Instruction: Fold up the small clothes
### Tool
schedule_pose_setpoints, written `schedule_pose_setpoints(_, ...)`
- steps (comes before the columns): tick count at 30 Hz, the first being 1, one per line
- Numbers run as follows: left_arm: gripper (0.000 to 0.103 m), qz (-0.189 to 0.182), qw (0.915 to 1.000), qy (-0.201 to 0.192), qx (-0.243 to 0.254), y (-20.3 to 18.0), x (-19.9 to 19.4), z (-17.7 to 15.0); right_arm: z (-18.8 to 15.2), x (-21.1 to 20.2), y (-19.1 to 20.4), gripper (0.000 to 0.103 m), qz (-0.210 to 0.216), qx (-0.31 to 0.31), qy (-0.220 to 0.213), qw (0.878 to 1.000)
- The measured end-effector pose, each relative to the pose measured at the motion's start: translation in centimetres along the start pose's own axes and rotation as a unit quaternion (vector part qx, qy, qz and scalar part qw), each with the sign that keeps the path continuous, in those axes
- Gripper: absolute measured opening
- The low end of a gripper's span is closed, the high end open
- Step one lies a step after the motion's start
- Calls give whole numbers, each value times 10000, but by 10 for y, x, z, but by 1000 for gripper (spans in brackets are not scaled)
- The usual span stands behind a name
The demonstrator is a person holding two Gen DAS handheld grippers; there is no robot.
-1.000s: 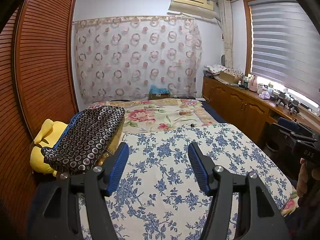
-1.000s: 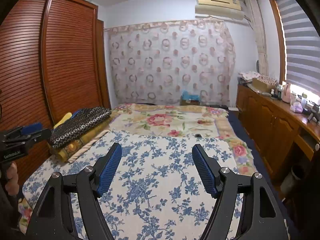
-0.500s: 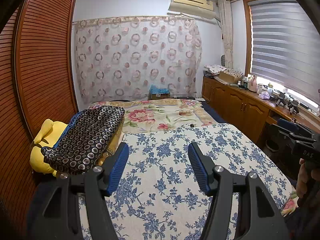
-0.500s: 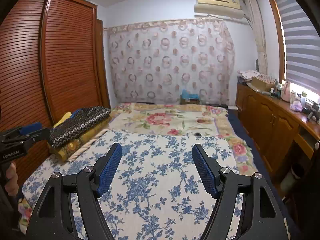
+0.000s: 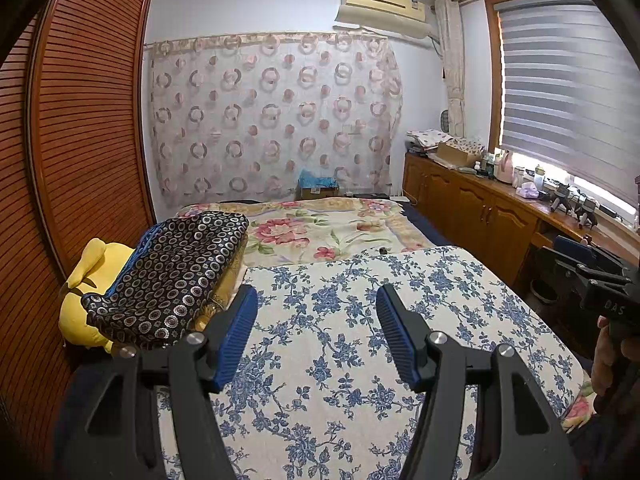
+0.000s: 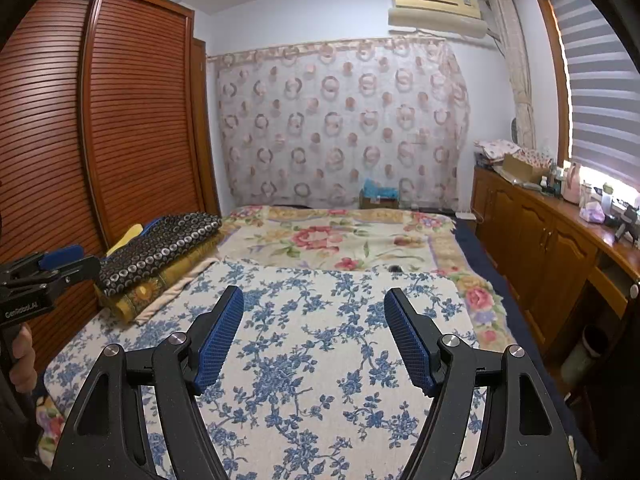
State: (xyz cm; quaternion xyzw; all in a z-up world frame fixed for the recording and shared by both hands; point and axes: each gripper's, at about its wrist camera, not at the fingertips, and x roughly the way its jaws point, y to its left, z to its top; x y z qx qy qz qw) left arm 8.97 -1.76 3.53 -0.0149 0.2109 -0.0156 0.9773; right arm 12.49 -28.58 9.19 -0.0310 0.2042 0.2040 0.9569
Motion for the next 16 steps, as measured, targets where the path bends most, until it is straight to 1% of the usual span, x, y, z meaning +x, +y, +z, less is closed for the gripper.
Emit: schedule_pose_setpoints(16, 61, -1, 10000, -20, -1, -2, -1, -1, 0, -1, -3, 75, -3, 11, -4, 10000)
